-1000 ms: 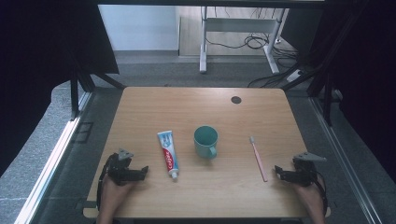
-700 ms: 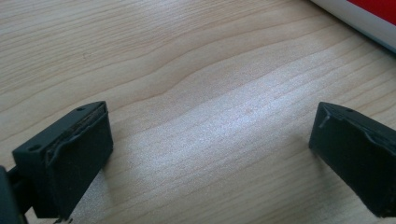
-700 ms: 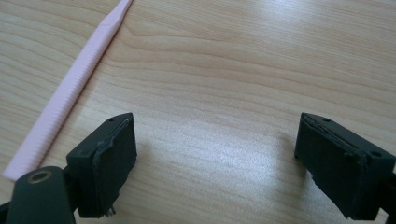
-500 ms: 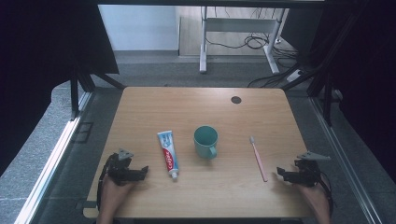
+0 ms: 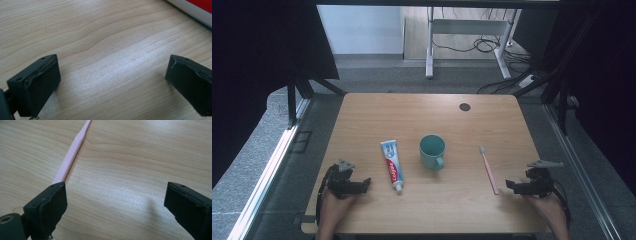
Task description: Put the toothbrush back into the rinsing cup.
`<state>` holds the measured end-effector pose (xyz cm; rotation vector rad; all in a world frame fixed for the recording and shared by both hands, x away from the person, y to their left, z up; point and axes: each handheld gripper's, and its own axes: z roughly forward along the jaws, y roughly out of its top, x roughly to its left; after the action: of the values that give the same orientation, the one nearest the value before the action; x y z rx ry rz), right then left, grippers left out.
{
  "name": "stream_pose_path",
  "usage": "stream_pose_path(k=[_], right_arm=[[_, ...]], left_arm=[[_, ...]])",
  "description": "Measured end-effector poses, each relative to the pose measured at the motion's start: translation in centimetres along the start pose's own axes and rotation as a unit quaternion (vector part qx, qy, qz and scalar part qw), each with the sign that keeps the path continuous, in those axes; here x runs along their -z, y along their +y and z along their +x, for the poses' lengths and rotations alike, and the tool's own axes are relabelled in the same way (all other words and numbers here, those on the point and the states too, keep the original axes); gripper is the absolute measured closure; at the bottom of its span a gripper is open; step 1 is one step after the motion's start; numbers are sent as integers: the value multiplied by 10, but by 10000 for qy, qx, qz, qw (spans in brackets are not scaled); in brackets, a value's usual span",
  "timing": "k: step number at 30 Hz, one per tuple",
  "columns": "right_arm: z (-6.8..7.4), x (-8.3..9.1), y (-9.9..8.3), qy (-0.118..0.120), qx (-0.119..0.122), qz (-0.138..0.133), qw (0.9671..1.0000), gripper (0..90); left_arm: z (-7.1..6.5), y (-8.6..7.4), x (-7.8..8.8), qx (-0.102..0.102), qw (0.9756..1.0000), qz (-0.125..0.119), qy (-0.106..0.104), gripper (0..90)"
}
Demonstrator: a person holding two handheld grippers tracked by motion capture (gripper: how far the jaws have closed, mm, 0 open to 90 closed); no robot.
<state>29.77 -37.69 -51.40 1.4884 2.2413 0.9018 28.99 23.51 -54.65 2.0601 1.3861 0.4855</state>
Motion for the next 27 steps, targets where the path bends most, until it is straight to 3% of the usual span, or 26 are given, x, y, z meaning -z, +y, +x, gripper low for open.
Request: stream_pose_path(k=[10, 27], right_arm=[[7, 0, 12, -63, 274, 322, 9991, 84], [17, -5, 26, 91, 648, 804, 9946, 136]], left_arm=[[0, 0, 0, 0, 10000, 0, 1, 0], [0, 0, 0, 1, 10000, 0, 4, 0]])
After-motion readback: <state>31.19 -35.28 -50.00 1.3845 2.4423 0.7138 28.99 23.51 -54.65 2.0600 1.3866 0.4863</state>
